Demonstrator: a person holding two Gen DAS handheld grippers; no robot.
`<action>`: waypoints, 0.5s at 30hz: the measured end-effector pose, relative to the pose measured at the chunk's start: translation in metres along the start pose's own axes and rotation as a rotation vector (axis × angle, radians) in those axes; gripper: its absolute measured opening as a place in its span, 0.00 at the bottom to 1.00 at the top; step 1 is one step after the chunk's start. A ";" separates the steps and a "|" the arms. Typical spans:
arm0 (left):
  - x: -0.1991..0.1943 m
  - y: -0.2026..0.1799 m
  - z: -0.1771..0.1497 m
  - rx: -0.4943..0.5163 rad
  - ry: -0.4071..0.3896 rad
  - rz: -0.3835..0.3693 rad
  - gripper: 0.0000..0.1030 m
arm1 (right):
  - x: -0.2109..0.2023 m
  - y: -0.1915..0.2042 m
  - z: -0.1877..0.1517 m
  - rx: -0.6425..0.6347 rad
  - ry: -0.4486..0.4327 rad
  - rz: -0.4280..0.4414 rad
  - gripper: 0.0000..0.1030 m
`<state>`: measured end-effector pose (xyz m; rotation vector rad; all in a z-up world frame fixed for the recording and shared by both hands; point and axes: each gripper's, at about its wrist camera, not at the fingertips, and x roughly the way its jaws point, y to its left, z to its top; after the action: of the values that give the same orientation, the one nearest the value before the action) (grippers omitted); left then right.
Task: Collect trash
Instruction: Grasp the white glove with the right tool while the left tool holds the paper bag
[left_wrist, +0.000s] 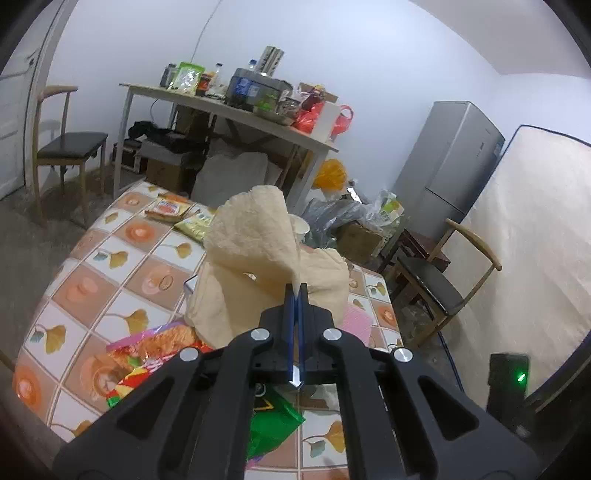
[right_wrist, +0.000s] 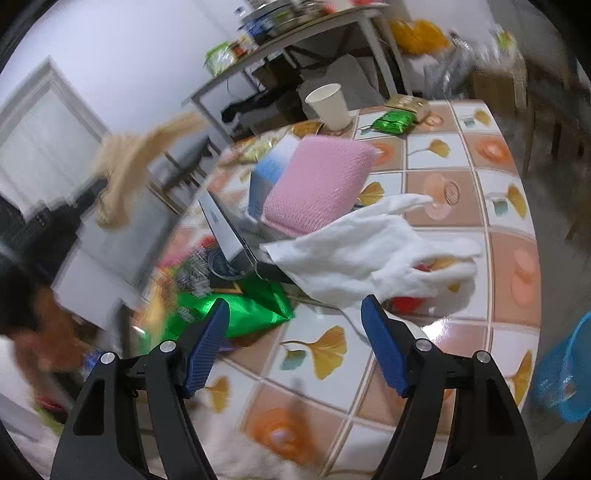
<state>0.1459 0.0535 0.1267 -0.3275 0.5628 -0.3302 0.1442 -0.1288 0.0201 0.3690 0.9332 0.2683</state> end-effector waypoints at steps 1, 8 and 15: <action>-0.001 0.002 -0.001 -0.002 0.003 0.000 0.00 | 0.007 0.006 -0.002 -0.040 -0.007 -0.017 0.70; -0.005 0.013 -0.003 -0.027 0.016 -0.013 0.00 | 0.018 0.008 0.004 -0.085 -0.057 -0.108 0.61; 0.001 0.018 -0.004 -0.030 0.043 -0.034 0.00 | 0.018 -0.007 0.033 -0.153 -0.081 -0.127 0.66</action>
<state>0.1482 0.0689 0.1160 -0.3599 0.6054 -0.3624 0.1818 -0.1349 0.0219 0.1781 0.8465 0.2050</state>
